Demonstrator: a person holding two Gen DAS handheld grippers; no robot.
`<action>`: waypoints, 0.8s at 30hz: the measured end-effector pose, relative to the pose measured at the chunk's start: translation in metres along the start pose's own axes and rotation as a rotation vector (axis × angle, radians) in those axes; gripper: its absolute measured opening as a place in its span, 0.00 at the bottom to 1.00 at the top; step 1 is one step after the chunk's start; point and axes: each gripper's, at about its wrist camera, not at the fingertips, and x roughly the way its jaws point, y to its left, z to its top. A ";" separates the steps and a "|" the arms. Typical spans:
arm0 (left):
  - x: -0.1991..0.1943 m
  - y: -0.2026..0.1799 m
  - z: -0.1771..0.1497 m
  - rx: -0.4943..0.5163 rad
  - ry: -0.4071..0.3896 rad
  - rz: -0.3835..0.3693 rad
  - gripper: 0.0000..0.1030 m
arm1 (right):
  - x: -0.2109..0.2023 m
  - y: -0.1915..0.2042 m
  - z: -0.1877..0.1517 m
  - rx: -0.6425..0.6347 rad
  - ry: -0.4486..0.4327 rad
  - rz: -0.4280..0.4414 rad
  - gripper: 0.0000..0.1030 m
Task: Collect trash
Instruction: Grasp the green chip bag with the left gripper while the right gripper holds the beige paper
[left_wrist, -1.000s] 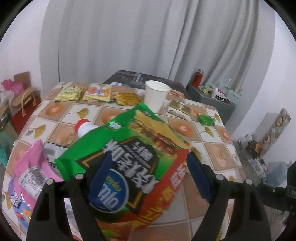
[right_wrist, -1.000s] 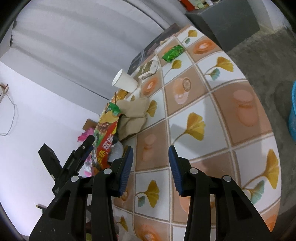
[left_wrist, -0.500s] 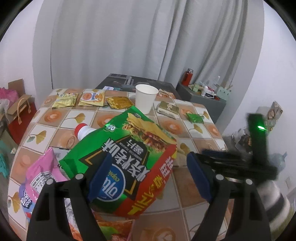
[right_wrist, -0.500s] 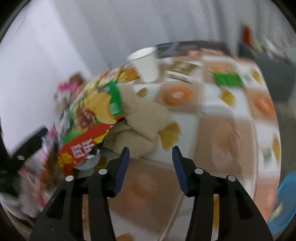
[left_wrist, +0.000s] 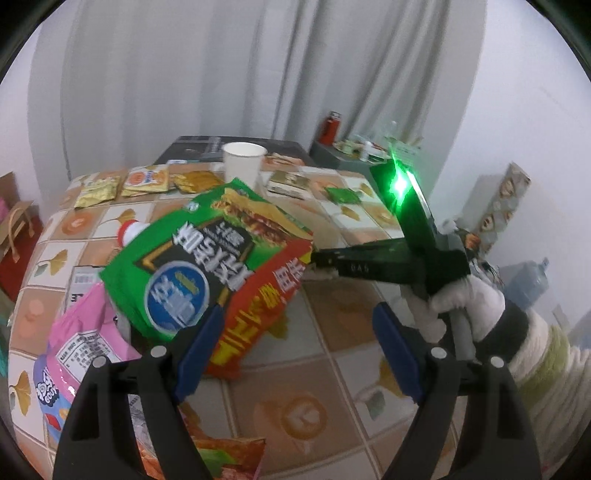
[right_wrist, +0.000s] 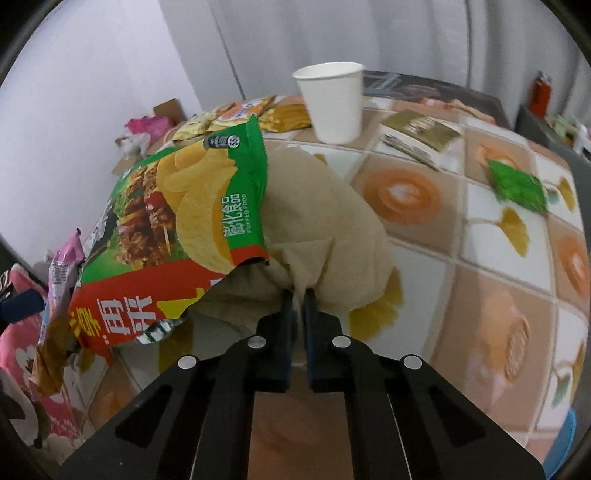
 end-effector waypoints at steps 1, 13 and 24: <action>-0.002 -0.002 -0.002 0.006 0.001 -0.008 0.78 | -0.005 -0.004 -0.004 0.025 0.001 -0.006 0.04; -0.014 -0.031 -0.040 0.043 0.040 -0.131 0.78 | -0.089 -0.059 -0.093 0.488 -0.046 0.066 0.03; -0.002 -0.068 -0.031 0.026 -0.021 -0.226 0.78 | -0.113 -0.052 -0.116 0.467 -0.058 -0.052 0.03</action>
